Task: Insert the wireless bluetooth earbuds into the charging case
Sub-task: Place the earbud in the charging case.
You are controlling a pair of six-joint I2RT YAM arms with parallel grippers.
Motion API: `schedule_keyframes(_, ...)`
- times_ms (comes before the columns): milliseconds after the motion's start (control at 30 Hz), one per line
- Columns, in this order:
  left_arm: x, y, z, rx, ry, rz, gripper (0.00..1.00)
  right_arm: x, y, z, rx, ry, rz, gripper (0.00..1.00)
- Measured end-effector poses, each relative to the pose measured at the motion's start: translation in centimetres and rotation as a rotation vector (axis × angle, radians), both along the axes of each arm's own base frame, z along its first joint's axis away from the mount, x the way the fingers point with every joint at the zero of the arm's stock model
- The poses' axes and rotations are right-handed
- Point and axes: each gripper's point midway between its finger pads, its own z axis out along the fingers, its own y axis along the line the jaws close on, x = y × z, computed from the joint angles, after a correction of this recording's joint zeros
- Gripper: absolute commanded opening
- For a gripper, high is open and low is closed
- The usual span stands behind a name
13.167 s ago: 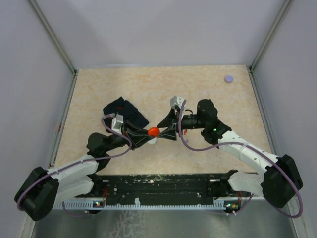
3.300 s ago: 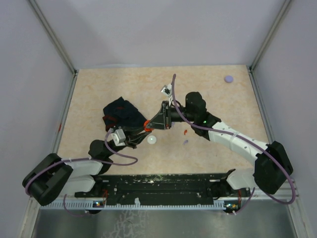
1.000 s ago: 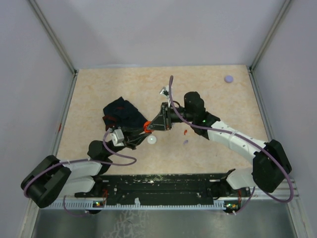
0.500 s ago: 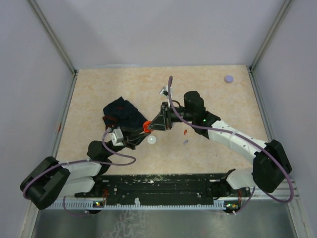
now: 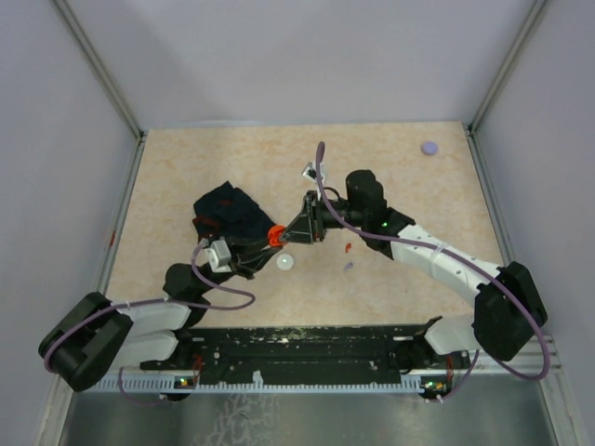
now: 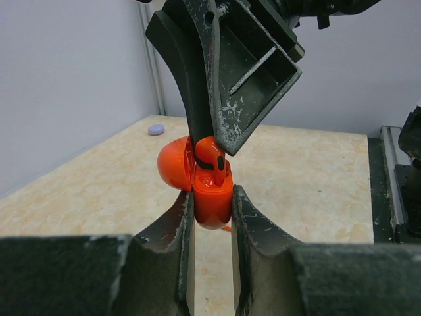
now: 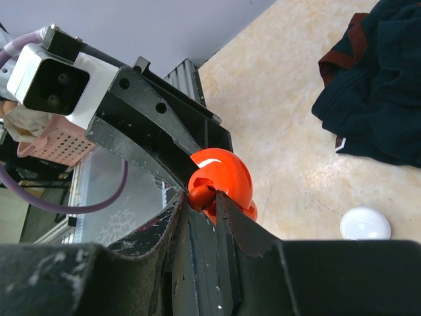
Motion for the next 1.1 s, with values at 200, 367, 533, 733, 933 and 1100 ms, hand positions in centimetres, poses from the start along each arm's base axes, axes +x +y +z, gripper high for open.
schedule_keyframes(200,0.1,-0.3,-1.0,0.022,0.019,-0.012,0.00,0.0,-0.2,-0.8,-0.029,0.020,-0.006,0.30)
schedule_keyframes(367,0.2,-0.5,-1.5,0.035,0.032,-0.018,0.00,0.1,-0.4,-1.2,-0.056,0.023,-0.015,0.31)
schedule_keyframes(533,0.3,-0.6,-1.9,0.042,0.041,-0.018,0.00,0.4,-0.6,-1.4,-0.088,0.017,-0.036,0.32)
schedule_keyframes(733,0.5,-0.8,-2.6,0.056,0.060,-0.019,0.00,0.7,-0.9,-1.7,-0.119,0.012,-0.050,0.32)
schedule_keyframes(933,0.6,-1.0,-3.2,0.073,0.075,-0.029,0.00,0.5,-0.7,-1.3,-0.132,0.002,-0.048,0.32)
schedule_keyframes(1100,0.3,-1.1,-3.3,0.079,0.074,-0.047,0.00,0.4,0.0,-0.7,-0.136,-0.022,-0.028,0.32)
